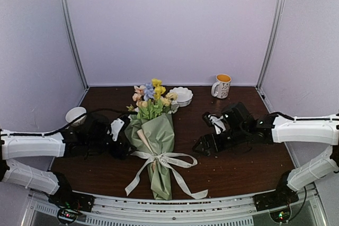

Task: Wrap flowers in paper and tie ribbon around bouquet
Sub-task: Tie the half-tied ribbon around the folded bouquet, then reset both arms

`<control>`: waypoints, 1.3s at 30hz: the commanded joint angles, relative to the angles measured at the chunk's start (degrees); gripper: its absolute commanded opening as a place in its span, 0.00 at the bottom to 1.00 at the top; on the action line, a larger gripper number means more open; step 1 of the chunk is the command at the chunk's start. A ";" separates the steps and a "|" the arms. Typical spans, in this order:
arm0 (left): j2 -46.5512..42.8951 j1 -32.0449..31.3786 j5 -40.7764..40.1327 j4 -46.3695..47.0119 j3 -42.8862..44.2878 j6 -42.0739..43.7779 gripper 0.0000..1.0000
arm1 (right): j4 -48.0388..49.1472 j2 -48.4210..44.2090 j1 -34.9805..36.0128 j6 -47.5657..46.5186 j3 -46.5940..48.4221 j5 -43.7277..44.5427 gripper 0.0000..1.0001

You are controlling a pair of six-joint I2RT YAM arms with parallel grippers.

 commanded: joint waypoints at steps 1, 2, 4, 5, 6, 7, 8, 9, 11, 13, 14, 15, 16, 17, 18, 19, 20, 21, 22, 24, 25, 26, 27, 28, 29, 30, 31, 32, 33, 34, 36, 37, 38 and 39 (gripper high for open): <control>-7.12 0.29 0.64 -1.61 -1.83 -0.53 0.81 | -1.25 -7.80 -6.24 -0.48 1.23 7.00 1.00; -8.76 0.35 -1.39 -2.61 -1.32 -1.49 0.83 | -1.17 -9.58 -9.15 -0.28 1.08 7.95 1.00; -10.00 0.61 -7.82 -6.32 1.21 -3.82 0.91 | 0.06 -13.32 -13.64 -0.07 0.22 10.59 1.00; -9.86 1.13 -10.83 -8.47 3.18 -4.54 0.95 | 1.15 -15.15 -16.18 -0.05 -0.62 12.69 1.00; -9.25 2.09 -13.48 -10.96 5.60 -4.97 0.97 | 2.16 -17.02 -18.95 0.06 -1.51 13.46 1.00; -8.12 3.78 -15.07 -13.30 7.97 -5.18 0.98 | 3.30 -18.70 -22.28 0.24 -2.50 13.47 1.00; -6.85 6.00 -15.55 -15.16 10.63 -5.48 0.98 | 4.31 -20.03 -25.61 0.36 -3.45 12.73 1.00; -5.47 9.05 -15.25 -16.64 12.96 -5.78 0.98 | 5.25 -21.26 -29.24 0.71 -4.26 11.49 1.00; -3.24 14.98 -14.28 -17.62 15.82 -6.59 0.98 | 6.65 -22.89 -35.78 1.62 -5.68 7.80 1.00; -2.01 18.86 -14.02 -17.13 16.93 -6.83 0.98 | 6.99 -23.70 -40.55 1.92 -6.51 4.83 1.00; -1.57 19.97 -14.09 -16.72 17.10 -7.03 0.98 | 6.94 -24.05 -42.28 1.88 -6.95 4.31 1.00; -1.00 20.68 -14.17 -16.30 17.14 -7.37 0.98 | 6.75 -24.26 -43.61 2.04 -7.79 4.21 1.00; -0.56 20.83 -13.94 -15.85 17.13 -7.56 0.98 | 6.82 -24.31 -44.76 2.19 -8.49 4.05 1.00; 0.03 20.87 -13.26 -15.48 17.07 -7.66 0.98 | 7.09 -24.20 -45.35 2.26 -9.21 3.63 1.00; 0.61 20.87 -12.76 -15.24 16.90 -7.63 0.98 | 7.18 -24.13 -45.68 2.37 -9.72 3.13 1.00; 1.18 20.83 -12.54 -15.24 16.69 -7.63 0.98 | 7.19 -23.99 -45.90 2.47 -10.13 2.75 1.00; 1.63 20.87 -12.95 -15.53 16.55 -7.71 0.98 | 7.37 -23.95 -46.02 2.58 -10.58 2.44 1.00; 1.89 20.87 -13.43 -15.81 16.31 -7.67 0.98 | 7.48 -23.97 -46.09 2.71 -10.94 2.20 1.00; 1.92 20.87 -13.93 -15.92 16.03 -7.65 0.98 | 7.65 -24.11 -46.13 2.79 -11.19 2.13 1.00; 1.45 20.84 -14.44 -15.75 15.35 -7.53 0.98 | 7.22 -24.73 -46.13 2.60 -11.40 2.17 1.00; 1.12 20.80 -14.38 -15.10 14.80 -7.23 0.98 | 6.97 -25.21 -46.13 2.24 -11.60 2.32 1.00; 0.98 20.80 -14.47 -14.38 14.31 -6.87 0.98 | 6.97 -25.69 -46.13 1.63 -11.98 2.88 1.00; 1.16 20.91 -14.70 -13.88 14.12 -6.69 0.98 | 6.70 -26.21 -46.20 1.47 -12.48 3.97 1.00; 1.68 21.20 -14.76 -13.70 14.45 -6.59 0.98 | 6.33 -26.59 -46.22 1.37 -12.63 5.02 1.00; 2.50 21.40 -14.53 -13.80 15.14 -6.58 0.98 | 6.26 -26.73 -46.22 1.25 -12.71 5.56 1.00; 3.50 21.45 -14.20 -14.05 16.05 -6.76 0.98 | 6.43 -26.78 -46.22 1.45 -12.84 5.75 1.00; 4.34 21.42 -13.83 -14.27 16.86 -7.18 0.98 | 6.91 -26.78 -46.22 1.89 -13.05 5.56 1.00; 5.11 21.48 -12.85 -14.34 17.56 -7.72 0.98 | 7.50 -26.72 -46.22 2.38 -13.41 4.77 1.00; 5.57 21.43 -11.56 -13.86 17.76 -8.19 0.98 | 8.07 -26.72 -46.22 2.77 -14.01 3.72 1.00; 5.73 21.46 -10.41 -12.95 17.51 -8.26 0.98 | 8.37 -26.62 -46.22 2.91 -14.54 3.07 1.00; 6.03 21.41 -10.48 -12.12 16.79 -8.16 0.98 | 8.93 -26.53 -46.26 2.10 -15.66 3.04 1.00; 6.28 21.45 -11.22 -12.67 16.96 -8.08 0.98 | 8.66 -26.44 -46.23 1.67 -15.92 3.98 1.00; 6.55 21.47 -11.80 -13.25 17.22 -8.00 0.98 | 8.30 -26.34 -46.22 1.08 -16.04 4.30 1.00; 6.67 21.47 -12.02 -13.41 17.37 -8.11 0.98 | 8.35 -26.27 -46.24 0.33 -16.24 3.70 1.00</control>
